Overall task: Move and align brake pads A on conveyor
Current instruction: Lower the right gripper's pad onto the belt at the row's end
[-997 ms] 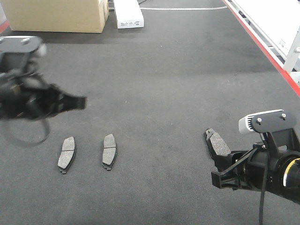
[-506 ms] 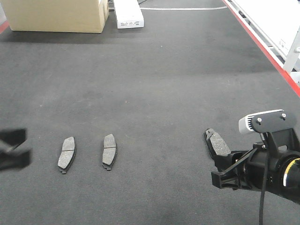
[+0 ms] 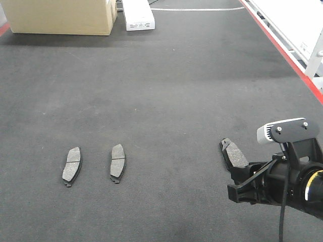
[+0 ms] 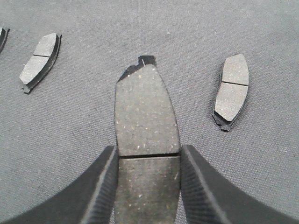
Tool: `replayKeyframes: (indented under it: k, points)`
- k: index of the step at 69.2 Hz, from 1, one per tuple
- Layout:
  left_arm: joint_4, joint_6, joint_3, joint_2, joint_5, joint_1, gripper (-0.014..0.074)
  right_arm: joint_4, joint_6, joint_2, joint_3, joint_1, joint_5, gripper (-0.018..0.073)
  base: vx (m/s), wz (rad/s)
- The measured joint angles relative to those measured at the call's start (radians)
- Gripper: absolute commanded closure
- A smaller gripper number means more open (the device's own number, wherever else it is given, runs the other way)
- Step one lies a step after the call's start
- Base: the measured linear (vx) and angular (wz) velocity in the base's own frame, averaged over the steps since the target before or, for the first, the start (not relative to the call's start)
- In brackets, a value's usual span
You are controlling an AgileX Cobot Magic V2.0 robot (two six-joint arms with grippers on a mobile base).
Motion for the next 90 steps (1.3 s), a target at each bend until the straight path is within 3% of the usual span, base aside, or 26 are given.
replayKeyframes:
  k: [32,47,76,90]
  points:
    - [0.0,0.0,0.001,-0.001,0.0,0.0,0.0604,0.001,0.0,0.0,0.0,0.0,-0.009,0.0463,0.0,0.0]
    - [0.0,0.0,0.001,-0.001,0.001,0.0,0.0604,0.061,0.0,0.038,-0.048,0.0,-0.009,0.0463,0.0,0.0]
    - [0.0,0.0,0.001,-0.001,0.001,0.0,0.0604,0.078,0.0,0.5,-0.404,0.0,0.113,0.0463,0.0,0.0]
    - [0.0,0.0,0.001,-0.001,0.001,0.0,0.0604,0.133,0.0,0.714,-0.537,0.0,0.123,0.0463,0.0,0.0]
